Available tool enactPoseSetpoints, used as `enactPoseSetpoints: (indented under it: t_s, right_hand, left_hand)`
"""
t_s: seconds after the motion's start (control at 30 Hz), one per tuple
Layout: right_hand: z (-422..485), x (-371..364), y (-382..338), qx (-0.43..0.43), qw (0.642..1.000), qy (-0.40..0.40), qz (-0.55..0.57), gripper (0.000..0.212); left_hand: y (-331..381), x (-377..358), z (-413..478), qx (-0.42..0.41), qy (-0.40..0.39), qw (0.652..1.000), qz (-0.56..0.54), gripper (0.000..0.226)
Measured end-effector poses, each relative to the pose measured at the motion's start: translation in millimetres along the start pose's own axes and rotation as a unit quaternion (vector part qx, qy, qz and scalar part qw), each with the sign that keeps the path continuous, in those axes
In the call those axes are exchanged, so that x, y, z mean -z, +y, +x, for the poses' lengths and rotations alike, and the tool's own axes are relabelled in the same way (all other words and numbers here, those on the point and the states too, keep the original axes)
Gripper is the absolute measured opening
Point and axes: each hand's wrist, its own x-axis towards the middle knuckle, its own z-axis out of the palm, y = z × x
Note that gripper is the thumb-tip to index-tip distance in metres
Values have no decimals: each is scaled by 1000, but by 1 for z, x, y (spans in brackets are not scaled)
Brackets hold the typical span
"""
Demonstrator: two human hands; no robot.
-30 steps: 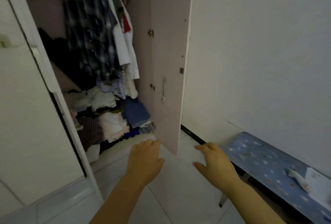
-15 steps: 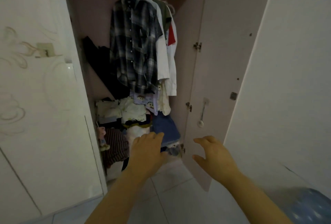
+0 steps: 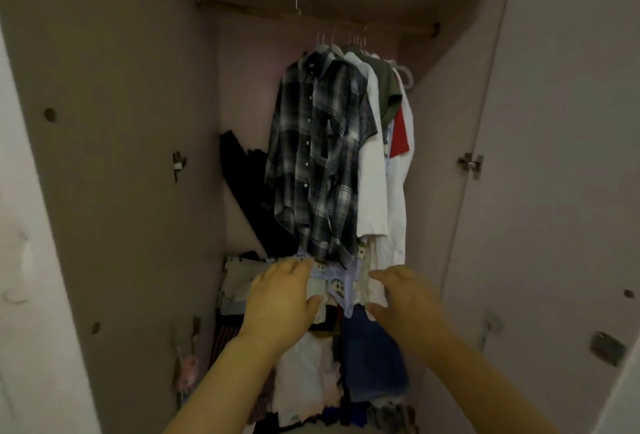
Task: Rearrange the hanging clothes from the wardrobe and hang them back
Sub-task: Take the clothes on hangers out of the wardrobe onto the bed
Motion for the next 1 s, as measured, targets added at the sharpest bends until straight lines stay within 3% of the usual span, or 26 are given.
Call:
enactPoseSetpoints:
  t_s: [0.07,0.27,0.7,1.0]
  right_hand:
    - [39,2,8,17,1000,12,5,35]
    - [150,8,22,59,995,76,12,52]
    - [416,41,19,131,961,242,-35,54]
    - [571,92,22,165,929,319,-95,52]
  left_hand:
    - [-9,-5,34,10,12,1000,7,61]
    - [-39,-20,137,20,84,996,-14,62]
    - [-119,-40,393,-9,236,968,-82,60]
    - [-149,-36,513,6,261,961,-96,65]
